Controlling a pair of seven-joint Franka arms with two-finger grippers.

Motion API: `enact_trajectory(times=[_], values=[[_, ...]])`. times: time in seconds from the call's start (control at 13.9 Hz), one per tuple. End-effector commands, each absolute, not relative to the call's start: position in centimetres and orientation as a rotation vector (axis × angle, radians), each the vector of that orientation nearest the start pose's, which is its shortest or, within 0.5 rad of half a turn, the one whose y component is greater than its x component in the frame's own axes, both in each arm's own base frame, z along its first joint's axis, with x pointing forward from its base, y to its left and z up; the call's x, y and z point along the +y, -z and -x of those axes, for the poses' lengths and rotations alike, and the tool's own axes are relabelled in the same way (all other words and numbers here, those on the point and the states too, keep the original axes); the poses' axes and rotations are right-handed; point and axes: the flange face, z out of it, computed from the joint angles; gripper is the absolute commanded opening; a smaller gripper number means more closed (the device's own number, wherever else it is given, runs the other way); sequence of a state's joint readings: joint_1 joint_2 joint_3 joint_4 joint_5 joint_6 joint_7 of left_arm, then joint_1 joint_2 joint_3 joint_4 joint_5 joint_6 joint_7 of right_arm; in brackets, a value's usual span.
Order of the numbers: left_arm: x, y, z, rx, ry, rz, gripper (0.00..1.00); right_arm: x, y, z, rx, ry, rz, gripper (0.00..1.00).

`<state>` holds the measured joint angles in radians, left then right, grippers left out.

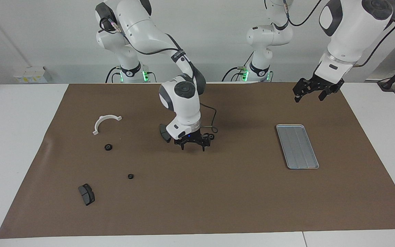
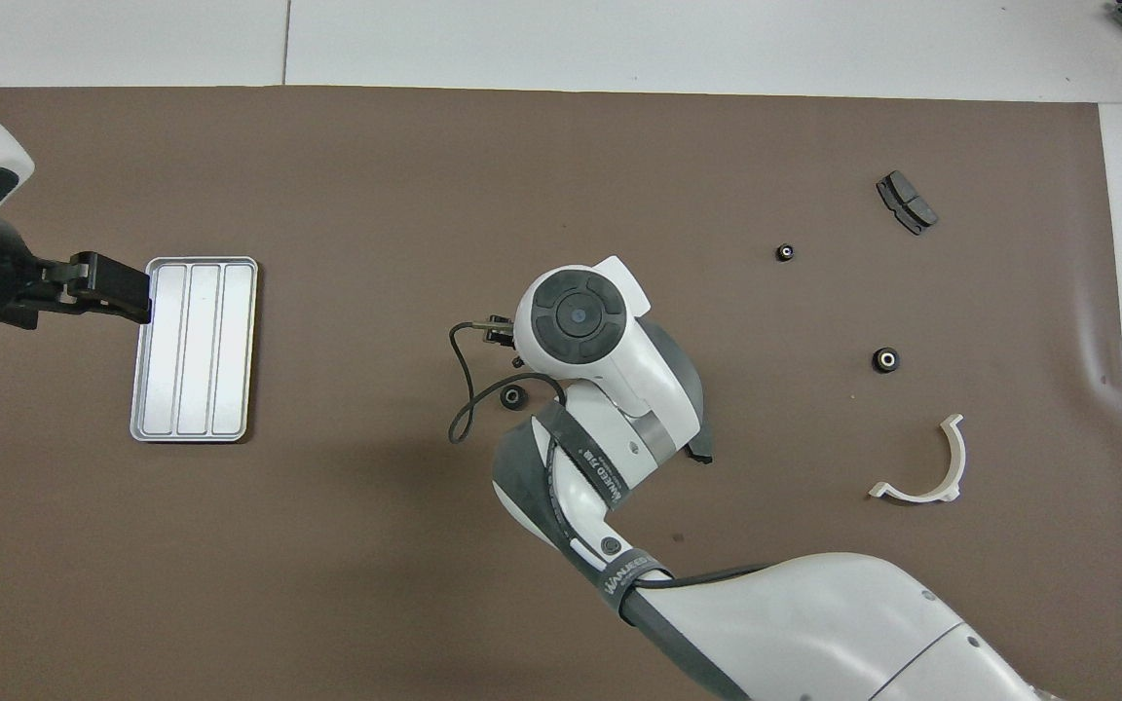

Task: Place bearing gear from tray to pile
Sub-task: 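Lower the right gripper onto the third gear and grasp it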

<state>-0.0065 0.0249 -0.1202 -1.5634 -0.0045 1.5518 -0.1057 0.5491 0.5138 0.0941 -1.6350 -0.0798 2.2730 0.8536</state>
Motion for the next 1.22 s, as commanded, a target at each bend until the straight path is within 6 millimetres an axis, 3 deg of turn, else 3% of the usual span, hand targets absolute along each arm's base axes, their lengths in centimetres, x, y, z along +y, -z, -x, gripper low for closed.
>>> enact_trajectory(times=[0.0, 0.22, 0.5, 1.15], values=[[-7.1, -60.8, -55.4, 0.058, -0.092, 3.129, 1.0, 42.7, -33.2, -54.3, 0.261, 0.168, 3.074, 1.0], [-7.0, -60.4, -55.6, 0.053, -0.078, 3.129, 1.0, 44.2, -32.0, -52.9, 0.186, 0.18, 3.111, 1.0], [-6.4, -60.3, -55.5, 0.029, -0.092, 3.129, 1.0, 44.7, -30.2, -51.9, 0.15, 0.161, 3.137, 0.99], [-5.9, -60.3, -55.6, 0.012, -0.08, 3.132, 1.0, 45.3, -28.6, -51.3, 0.105, 0.195, 3.121, 0.79]])
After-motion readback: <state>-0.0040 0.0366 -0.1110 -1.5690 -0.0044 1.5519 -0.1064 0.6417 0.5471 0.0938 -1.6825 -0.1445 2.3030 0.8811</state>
